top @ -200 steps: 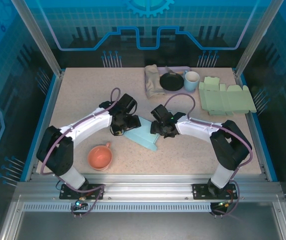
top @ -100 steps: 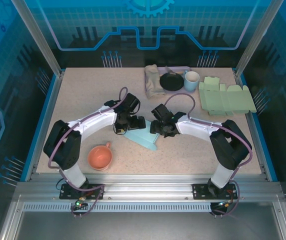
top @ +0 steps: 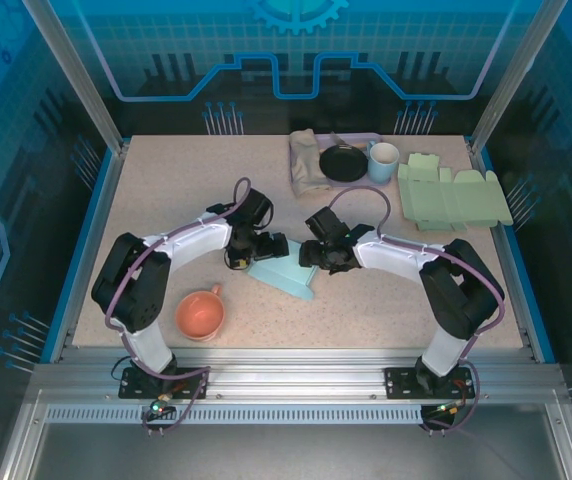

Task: Fold the paper box

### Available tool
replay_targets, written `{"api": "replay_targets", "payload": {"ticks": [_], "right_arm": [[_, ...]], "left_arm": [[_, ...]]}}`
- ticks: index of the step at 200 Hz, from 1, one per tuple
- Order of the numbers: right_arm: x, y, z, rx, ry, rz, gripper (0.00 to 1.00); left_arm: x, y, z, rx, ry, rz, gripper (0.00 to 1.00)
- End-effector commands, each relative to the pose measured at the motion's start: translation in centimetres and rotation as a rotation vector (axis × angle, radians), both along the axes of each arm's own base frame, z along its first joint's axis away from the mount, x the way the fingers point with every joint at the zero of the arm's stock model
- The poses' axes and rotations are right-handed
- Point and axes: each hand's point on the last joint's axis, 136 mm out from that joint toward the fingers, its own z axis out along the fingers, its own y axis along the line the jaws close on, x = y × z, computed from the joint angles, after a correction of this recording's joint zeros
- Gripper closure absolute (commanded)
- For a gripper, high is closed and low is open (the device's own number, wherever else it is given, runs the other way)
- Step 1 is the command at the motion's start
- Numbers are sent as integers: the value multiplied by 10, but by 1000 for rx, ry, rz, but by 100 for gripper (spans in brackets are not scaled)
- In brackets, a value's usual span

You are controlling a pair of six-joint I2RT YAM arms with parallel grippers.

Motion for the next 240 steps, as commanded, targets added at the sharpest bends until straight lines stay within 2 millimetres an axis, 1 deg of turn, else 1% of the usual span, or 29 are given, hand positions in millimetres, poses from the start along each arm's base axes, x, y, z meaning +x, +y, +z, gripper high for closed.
{"api": "replay_targets", "payload": {"ticks": [1, 37, 73, 109, 145, 187, 211, 240], "right_arm": [[-22, -19, -32, -76, 109, 9, 29], [-23, -20, -33, -71, 113, -4, 29], [-25, -22, -32, -75, 113, -12, 29], [-25, -23, -32, -74, 114, -21, 29], [-25, -23, -30, -68, 112, -25, 29], [-27, -21, -30, -62, 114, -26, 29], [-28, -21, -29, -62, 113, -25, 29], [-29, -23, -28, -63, 111, -26, 29]], "left_arm": [[-18, -1, -9, -31, 86, 47, 1], [-28, -3, -16, -41, 148, 97, 2], [-33, -7, -12, -39, 180, 126, 6], [-34, -8, -8, -33, 187, 138, 9], [-36, -5, -11, -14, 198, 153, 9], [-38, -9, -10, -57, 208, 199, 19], [-37, -9, -10, -51, 208, 203, 19], [-39, -2, -15, -12, 207, 204, 19]]}}
